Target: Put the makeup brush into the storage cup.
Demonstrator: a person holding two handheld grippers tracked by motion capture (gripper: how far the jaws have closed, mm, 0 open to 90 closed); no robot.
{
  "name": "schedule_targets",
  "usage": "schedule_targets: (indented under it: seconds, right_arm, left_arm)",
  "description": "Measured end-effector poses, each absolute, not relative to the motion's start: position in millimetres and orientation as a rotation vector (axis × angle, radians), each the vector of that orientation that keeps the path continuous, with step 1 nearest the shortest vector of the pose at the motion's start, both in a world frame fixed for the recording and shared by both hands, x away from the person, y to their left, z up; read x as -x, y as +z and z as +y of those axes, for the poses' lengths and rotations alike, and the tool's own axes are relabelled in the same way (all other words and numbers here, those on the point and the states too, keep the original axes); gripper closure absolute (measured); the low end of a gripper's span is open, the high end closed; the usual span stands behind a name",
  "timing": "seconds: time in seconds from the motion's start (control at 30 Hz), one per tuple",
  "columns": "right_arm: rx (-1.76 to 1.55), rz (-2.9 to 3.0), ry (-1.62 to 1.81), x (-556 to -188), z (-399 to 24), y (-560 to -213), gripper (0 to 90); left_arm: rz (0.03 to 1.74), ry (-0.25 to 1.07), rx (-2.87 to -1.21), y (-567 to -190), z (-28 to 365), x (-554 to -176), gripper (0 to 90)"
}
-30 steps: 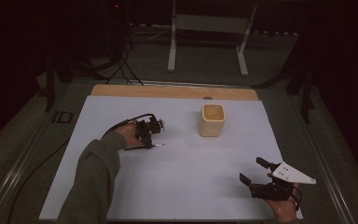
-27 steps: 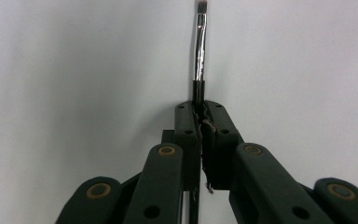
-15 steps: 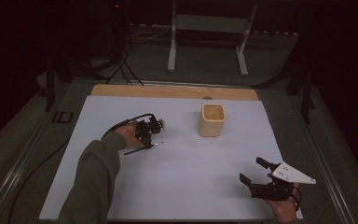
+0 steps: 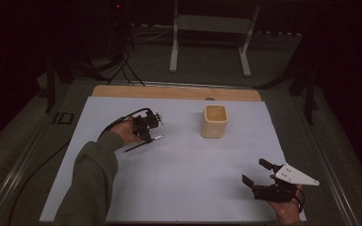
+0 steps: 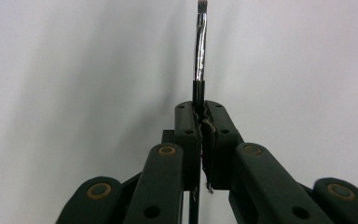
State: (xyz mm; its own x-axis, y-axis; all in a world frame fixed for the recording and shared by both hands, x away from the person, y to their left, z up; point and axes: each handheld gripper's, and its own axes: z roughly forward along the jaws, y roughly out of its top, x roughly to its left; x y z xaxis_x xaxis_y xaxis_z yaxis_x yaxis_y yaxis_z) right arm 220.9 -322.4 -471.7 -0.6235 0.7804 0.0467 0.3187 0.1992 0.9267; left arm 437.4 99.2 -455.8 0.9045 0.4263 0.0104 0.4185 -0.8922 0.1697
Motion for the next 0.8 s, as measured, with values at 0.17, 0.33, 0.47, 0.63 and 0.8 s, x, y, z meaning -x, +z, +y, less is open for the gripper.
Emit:
schedule_targets:
  seconds: [0.17, 0.33, 0.47, 0.63, 0.8]
  right_arm:
    - [-1.027, 2.044, 1.411, -221.2, -322.2, -471.9, 9.3]
    - [-1.031, 2.039, 1.412, -221.3, -322.7, -471.8, 9.3]
    - [-1.033, 2.039, 1.414, -221.6, -323.1, -471.9, 9.3]
    - [-1.037, 2.038, 1.415, -221.8, -323.0, -471.8, 9.3]
    - [-1.046, 2.035, 1.419, -222.1, -323.3, -472.0, 9.3]
  left_arm:
    - [0.675, 0.119, -2.844, -445.7, 102.5, -436.8, 86.6]
    - [0.683, 0.162, -2.793, -437.7, 105.8, -436.7, 86.6]
    - [0.691, 0.189, -2.742, -430.7, 107.9, -436.1, 86.6]
    - [0.691, 0.217, -2.680, -423.6, 108.5, -434.3, 86.6]
    - [0.690, 0.238, -2.617, -416.6, 107.9, -431.5, 86.6]
